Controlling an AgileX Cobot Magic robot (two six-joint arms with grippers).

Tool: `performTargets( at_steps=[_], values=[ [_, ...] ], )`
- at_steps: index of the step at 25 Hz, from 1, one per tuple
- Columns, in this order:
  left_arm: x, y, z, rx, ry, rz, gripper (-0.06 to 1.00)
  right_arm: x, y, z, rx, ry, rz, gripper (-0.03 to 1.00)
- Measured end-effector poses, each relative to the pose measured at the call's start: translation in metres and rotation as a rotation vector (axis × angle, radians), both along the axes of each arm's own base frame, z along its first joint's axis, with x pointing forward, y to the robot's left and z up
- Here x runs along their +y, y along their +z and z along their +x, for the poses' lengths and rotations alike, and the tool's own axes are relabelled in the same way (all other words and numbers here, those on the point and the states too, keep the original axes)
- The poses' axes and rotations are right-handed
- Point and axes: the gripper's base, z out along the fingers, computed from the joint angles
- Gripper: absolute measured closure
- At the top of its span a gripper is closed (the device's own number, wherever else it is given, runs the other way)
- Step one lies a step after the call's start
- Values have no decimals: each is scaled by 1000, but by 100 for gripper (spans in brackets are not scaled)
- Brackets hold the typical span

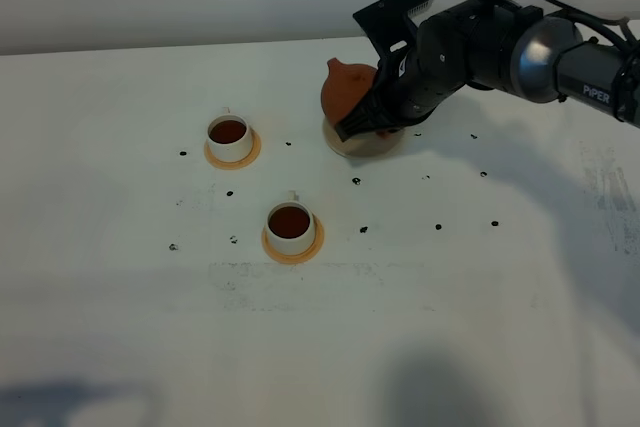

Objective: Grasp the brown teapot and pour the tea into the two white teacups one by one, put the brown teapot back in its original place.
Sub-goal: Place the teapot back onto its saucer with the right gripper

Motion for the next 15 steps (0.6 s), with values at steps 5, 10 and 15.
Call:
performTargets(
  at_steps=[5,10,15],
  values=[
    [0,0,0,0,0,0,39,1,-12,1,25,-2,-8,86],
    [0,0,0,0,0,0,39,1,-15,1,30,-3,-9,86],
    [0,0,0,0,0,0,39,-3,-15,2,37,-36,3,86]
  ],
)
